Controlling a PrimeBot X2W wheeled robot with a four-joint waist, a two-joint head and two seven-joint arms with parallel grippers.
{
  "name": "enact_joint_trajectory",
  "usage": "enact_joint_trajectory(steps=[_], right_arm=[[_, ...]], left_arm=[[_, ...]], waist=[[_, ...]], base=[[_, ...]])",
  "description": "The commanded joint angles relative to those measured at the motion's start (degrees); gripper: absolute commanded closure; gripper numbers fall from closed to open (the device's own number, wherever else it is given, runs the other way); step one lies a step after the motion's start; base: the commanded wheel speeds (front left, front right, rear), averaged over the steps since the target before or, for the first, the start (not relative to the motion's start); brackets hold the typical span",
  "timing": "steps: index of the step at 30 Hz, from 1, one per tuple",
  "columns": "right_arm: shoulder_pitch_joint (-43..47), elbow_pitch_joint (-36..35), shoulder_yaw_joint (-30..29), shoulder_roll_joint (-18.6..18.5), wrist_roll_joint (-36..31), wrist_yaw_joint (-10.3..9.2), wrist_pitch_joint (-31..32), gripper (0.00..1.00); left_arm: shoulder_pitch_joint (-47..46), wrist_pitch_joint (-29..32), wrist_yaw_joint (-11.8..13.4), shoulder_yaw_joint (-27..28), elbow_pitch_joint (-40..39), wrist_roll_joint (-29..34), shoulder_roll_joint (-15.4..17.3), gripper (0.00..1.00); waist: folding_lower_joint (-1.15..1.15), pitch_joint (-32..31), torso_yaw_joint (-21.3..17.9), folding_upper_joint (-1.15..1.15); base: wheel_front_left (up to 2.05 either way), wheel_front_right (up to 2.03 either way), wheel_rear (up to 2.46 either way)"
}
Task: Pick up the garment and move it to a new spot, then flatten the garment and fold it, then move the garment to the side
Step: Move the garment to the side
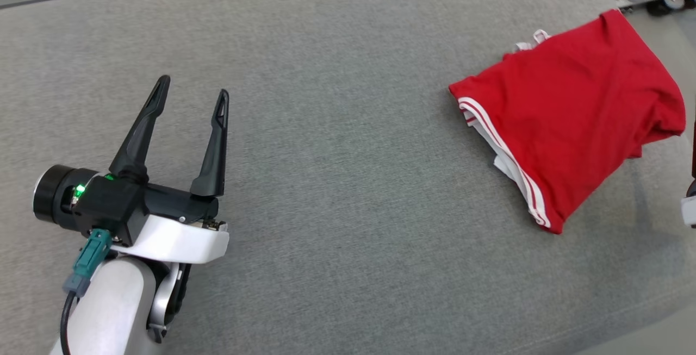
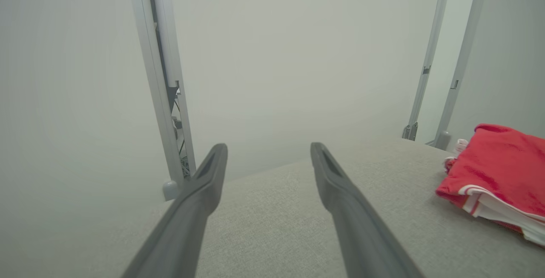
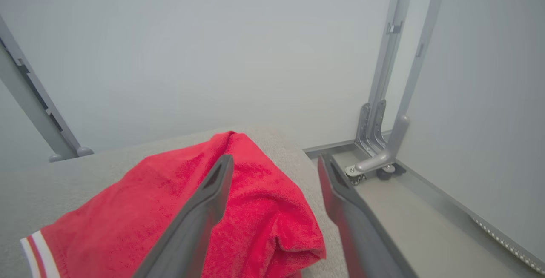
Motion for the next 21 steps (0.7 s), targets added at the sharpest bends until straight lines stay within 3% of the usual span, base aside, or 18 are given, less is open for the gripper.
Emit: enact_joint_trajectory(steps=[1,10,21], right_arm=[[2.5,-4.5,-1.8,1.1,-1.7,0.01,-0.4,0.0],[11.6,-24.6,-4.5,9.6,-10.4,0.01,1.1,0.0],[16.1,-31.0,-2.3,15.7,-17.5,0.01,5.9,0.0]], left_arm=[[1.1,-0.5,0.6,0.6,-0.2,-0.7,-0.1,0.0],[5.8,-2.7,3.2,4.1,-1.1,-3.7,-1.5,0.0],[10.9,-3.9,3.7,5.9,-0.4,-5.3,-1.9,0.0]], waist=[[0.0,-2.2,2.4,-0.01],[0.0,-7.0,9.0,-0.01],[0.0,-11.7,14.4,-0.01]], base=[[0.0,0.0,0.0],[0.0,0.0,0.0],[0.0,0.0,0.0]])
